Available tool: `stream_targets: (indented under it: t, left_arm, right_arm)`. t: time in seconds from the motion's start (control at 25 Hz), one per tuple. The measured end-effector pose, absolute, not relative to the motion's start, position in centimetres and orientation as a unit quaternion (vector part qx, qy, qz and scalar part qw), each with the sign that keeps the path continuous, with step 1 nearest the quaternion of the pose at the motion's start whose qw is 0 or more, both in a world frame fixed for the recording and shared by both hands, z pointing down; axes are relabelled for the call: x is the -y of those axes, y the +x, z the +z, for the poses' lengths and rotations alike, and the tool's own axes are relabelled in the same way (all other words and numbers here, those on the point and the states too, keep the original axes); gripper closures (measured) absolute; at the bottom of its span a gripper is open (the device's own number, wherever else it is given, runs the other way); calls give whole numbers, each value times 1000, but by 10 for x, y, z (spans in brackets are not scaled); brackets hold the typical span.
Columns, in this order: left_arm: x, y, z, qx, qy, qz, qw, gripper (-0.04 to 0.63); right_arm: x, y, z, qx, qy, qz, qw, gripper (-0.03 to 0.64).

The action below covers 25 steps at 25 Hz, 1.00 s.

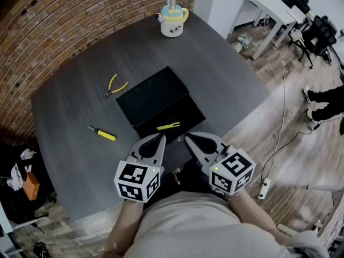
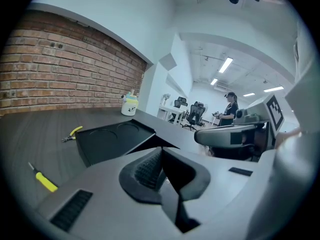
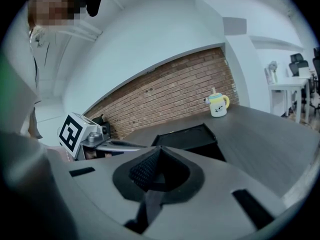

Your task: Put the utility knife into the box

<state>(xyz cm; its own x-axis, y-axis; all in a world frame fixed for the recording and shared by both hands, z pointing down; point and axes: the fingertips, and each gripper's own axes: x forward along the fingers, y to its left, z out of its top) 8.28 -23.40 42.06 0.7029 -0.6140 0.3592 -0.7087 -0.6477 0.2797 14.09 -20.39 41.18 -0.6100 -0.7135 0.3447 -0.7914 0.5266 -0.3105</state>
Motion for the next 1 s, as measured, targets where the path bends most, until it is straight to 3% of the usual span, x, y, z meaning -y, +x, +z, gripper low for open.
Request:
stream_targets:
  t: [1.0]
  left_arm:
    - [226, 81, 420, 365, 901, 123, 200, 575]
  right_arm:
    - [198, 138, 420, 869, 427, 226, 107, 612]
